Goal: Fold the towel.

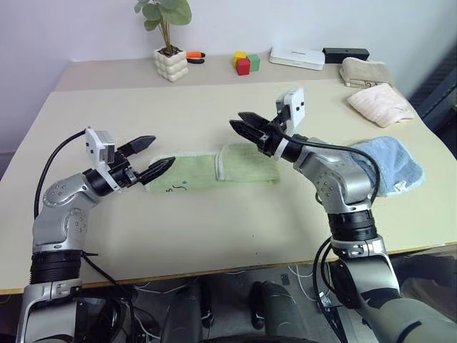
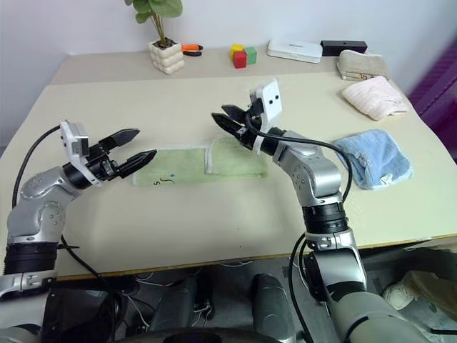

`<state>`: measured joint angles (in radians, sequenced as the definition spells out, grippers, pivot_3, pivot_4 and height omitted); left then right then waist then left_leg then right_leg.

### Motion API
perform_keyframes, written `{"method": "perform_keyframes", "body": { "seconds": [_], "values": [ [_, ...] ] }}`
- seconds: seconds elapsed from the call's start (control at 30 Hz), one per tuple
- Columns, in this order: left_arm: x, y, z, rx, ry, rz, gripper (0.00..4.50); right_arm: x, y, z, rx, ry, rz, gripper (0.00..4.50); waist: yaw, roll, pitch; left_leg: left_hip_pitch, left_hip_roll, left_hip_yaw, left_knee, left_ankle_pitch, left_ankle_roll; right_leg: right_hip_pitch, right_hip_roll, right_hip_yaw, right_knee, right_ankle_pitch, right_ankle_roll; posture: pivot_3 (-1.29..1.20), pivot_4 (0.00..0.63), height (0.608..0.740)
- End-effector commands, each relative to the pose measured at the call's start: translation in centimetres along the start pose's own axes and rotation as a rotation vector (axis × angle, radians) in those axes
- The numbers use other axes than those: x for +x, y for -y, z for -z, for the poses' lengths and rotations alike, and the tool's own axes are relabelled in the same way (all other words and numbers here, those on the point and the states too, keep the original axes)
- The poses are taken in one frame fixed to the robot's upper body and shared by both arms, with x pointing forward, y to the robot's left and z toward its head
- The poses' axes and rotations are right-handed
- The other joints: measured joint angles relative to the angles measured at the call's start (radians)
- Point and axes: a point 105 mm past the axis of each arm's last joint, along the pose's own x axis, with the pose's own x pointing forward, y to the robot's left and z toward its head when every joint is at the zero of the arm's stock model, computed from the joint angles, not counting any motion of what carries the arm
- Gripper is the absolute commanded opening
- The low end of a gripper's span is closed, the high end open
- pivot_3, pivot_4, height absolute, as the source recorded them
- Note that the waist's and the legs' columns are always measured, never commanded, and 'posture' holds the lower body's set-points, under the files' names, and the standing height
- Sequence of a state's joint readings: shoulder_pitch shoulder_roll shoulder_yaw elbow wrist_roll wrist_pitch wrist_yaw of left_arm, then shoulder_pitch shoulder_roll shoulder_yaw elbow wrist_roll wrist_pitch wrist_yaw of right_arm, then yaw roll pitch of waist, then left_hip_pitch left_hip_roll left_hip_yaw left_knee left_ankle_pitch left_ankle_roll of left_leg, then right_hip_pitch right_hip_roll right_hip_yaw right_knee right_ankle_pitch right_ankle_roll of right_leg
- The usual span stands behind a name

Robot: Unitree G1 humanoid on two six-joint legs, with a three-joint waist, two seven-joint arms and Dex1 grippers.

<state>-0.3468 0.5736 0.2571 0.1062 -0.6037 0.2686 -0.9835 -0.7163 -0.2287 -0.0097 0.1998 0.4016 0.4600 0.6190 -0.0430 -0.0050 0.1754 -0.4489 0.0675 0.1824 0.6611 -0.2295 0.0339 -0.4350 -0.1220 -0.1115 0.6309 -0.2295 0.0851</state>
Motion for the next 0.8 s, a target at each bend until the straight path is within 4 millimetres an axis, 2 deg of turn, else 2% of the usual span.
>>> {"method": "perform_keyframes", "body": {
  "seconds": [0.03, 0.1, 0.2, 0.27, 0.4, 0.5, 0.6, 0.73, 0.77, 0.8],
  "values": [
    [-0.4, 0.1, -1.9, -0.118, 0.103, -0.067, 4.50, 0.7, 1.1, 1.1, -0.103, -0.013, 0.062, 0.03, -0.002, 0.000, 0.000, 0.000, 0.000, 0.000, 0.000, 0.000, 0.000, 0.000, 0.000, 0.000, 0.000, 0.000, 0.000, 0.00, 0.150, 0.740],
    [-0.8, 0.3, -2.5, -0.307, 0.152, -0.133, 4.50, 0.9, 1.0, 4.0, -0.145, -0.089, 0.073, 0.03, -0.004, 0.000, 0.000, 0.000, 0.000, 0.000, 0.000, 0.001, -0.001, -0.001, 0.000, 0.000, 0.001, 0.000, 0.000, 0.00, 0.150, 0.740],
    [-2.7, 1.7, -1.2, -0.411, 0.065, -0.192, 4.50, 0.9, 0.6, 6.8, -0.156, -0.129, 0.064, 0.03, -0.013, 0.000, 0.000, 0.001, 0.001, -0.001, 0.000, 0.002, -0.002, 0.000, 0.001, 0.001, 0.002, 0.000, 0.001, 0.00, 0.150, 0.740],
    [-4.0, 2.5, -0.4, -0.459, 0.013, -0.228, 4.50, 0.7, 0.7, 8.0, -0.179, -0.148, 0.072, 0.03, -0.017, 0.000, 0.001, 0.004, 0.001, 0.000, -0.001, 0.002, -0.002, 0.002, 0.001, 0.001, 0.002, 0.000, 0.001, 0.00, 0.150, 0.740],
    [-5.2, 3.3, -1.1, -0.589, 0.071, -0.268, 4.50, 0.4, -0.6, 9.1, -0.125, -0.140, 0.003, 0.03, -0.007, -0.001, 0.000, 0.004, 0.001, -0.003, -0.001, 0.001, -0.003, 0.003, 0.001, 0.000, 0.002, -0.001, 0.001, 0.00, 0.150, 0.740],
    [-5.5, 5.3, 0.7, -0.732, 0.053, -0.309, 4.50, -0.1, -1.4, 10.5, -0.128, -0.157, -0.034, 0.84, -0.003, 0.000, -0.001, 0.006, 0.001, -0.006, 0.000, -0.001, -0.005, 0.007, 0.000, 0.000, 0.000, -0.001, 0.000, 0.00, 0.150, 0.740],
    [-5.7, 5.9, 1.3, -0.781, 0.042, -0.325, 4.50, 0.2, -1.9, 10.1, -0.141, -0.132, -0.044, 2.27, -0.001, -0.002, -0.001, 0.007, 0.001, -0.006, -0.001, -0.001, -0.005, 0.007, -0.001, 0.000, 0.000, -0.001, -0.001, 0.00, 0.150, 0.740],
    [-6.1, 5.5, 1.8, -0.865, 0.073, -0.382, 4.50, 0.6, -2.5, 9.2, -0.142, -0.100, -0.073, 4.17, -0.002, -0.002, -0.001, 0.006, 0.001, -0.007, -0.001, -0.001, -0.005, 0.007, 0.000, -0.001, 0.000, -0.002, -0.004, 0.00, 0.150, 0.740],
    [-6.2, 5.3, 2.0, -0.884, 0.081, -0.404, 4.50, 0.6, -2.3, 9.0, -0.157, -0.101, -0.070, 4.48, -0.002, -0.002, -0.001, 0.006, 0.001, -0.007, -0.001, -0.001, -0.005, 0.006, 0.000, 0.000, 0.000, -0.002, -0.004, 0.00, 0.150, 0.740],
    [-6.4, 5.1, 2.1, -0.896, 0.084, -0.427, 4.50, 0.6, -2.1, 8.8, -0.175, -0.099, -0.062, 4.48, -0.002, -0.002, -0.001, 0.006, 0.001, -0.007, -0.001, -0.001, -0.006, 0.006, 0.000, 0.000, 0.000, -0.002, -0.004, 0.00, 0.150, 0.740]
  ]
}}
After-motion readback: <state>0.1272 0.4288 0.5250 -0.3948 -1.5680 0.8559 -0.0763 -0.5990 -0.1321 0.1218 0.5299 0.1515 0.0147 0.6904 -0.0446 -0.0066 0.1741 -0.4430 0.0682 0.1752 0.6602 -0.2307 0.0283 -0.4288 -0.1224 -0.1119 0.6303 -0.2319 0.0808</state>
